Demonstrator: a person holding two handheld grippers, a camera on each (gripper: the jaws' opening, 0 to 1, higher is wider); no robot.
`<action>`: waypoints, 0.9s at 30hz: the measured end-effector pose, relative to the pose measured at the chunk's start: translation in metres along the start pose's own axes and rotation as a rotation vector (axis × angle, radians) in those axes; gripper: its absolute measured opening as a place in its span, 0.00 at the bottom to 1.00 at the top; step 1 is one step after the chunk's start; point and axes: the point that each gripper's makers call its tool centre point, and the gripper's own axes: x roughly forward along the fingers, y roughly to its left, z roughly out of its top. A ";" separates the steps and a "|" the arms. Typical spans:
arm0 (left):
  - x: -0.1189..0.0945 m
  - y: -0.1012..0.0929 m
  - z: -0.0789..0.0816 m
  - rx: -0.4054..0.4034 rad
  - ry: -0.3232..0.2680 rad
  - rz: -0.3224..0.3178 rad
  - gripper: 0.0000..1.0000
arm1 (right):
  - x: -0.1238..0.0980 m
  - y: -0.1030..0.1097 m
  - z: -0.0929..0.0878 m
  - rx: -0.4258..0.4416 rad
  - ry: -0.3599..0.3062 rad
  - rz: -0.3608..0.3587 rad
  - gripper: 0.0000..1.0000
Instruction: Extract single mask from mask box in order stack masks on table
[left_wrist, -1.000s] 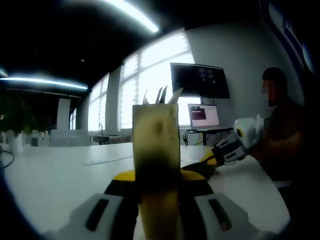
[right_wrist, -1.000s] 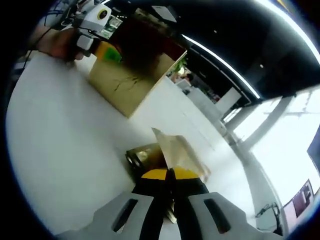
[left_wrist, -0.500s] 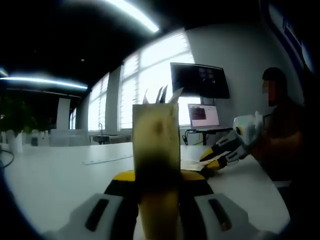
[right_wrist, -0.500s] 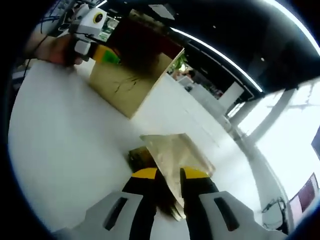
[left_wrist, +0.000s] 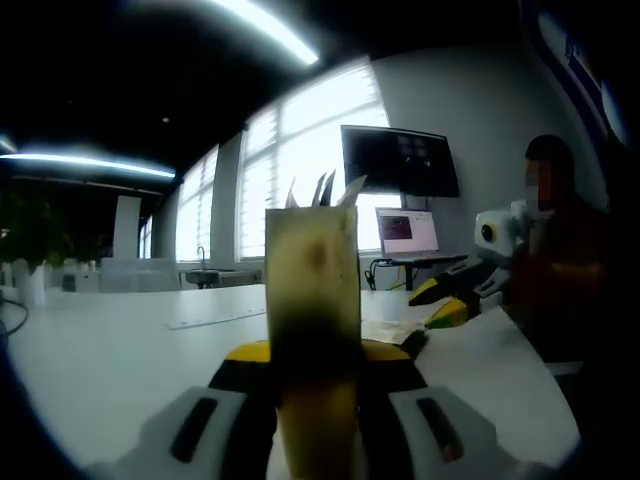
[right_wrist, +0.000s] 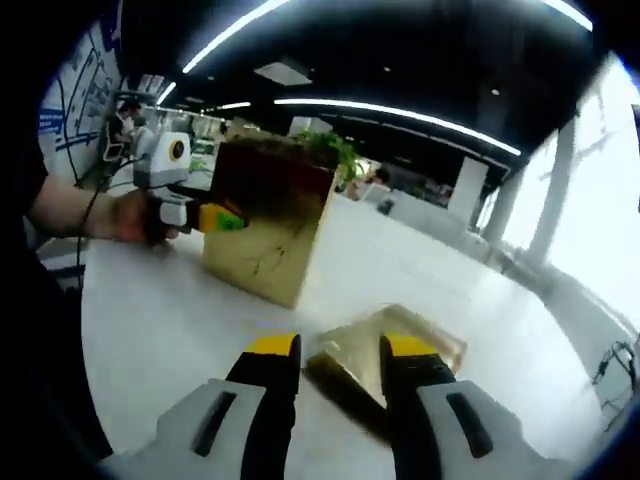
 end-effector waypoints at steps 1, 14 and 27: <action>0.000 0.000 0.000 0.000 0.000 0.000 0.32 | 0.000 0.003 0.004 0.009 -0.017 0.009 0.31; 0.001 0.003 0.000 0.000 0.000 0.002 0.32 | -0.006 0.007 0.021 0.178 -0.186 0.049 0.37; 0.000 0.003 0.000 -0.004 0.000 0.002 0.32 | -0.008 -0.009 0.004 0.309 -0.276 0.046 0.35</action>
